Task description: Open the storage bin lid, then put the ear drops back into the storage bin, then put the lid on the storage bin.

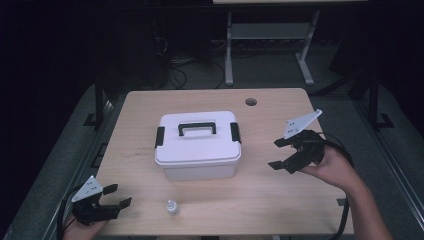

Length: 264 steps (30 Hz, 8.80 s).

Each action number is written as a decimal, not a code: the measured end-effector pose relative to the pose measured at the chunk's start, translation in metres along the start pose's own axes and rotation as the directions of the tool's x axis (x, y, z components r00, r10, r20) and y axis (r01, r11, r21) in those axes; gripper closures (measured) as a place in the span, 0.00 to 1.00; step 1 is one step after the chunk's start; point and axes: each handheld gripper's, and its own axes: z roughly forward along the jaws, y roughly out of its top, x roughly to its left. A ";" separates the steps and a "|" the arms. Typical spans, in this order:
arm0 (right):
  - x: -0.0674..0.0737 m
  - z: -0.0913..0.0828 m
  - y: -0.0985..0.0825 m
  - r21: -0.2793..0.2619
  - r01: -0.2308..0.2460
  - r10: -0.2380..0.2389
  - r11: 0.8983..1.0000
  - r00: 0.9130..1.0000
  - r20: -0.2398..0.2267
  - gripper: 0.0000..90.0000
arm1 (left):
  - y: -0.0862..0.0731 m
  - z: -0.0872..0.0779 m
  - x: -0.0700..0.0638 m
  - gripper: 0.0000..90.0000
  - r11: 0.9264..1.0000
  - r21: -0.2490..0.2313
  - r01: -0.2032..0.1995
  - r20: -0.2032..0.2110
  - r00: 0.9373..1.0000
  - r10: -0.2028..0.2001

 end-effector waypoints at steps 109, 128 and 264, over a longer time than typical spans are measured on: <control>-0.026 0.067 0.173 0.072 0.242 -0.231 0.968 0.963 -0.138 0.28 | 0.001 0.004 -0.002 0.27 1.000 0.009 -0.013 0.018 1.000 0.013; -0.018 0.094 0.202 0.071 0.314 -0.299 0.947 0.939 -0.173 0.39 | -0.002 0.003 -0.004 0.27 1.000 0.019 -0.014 0.015 1.000 0.014; 0.001 -0.049 0.113 0.044 0.237 -0.237 0.971 0.972 0.003 0.93 | -0.007 0.002 -0.001 0.27 0.998 0.058 -0.006 0.010 1.000 0.005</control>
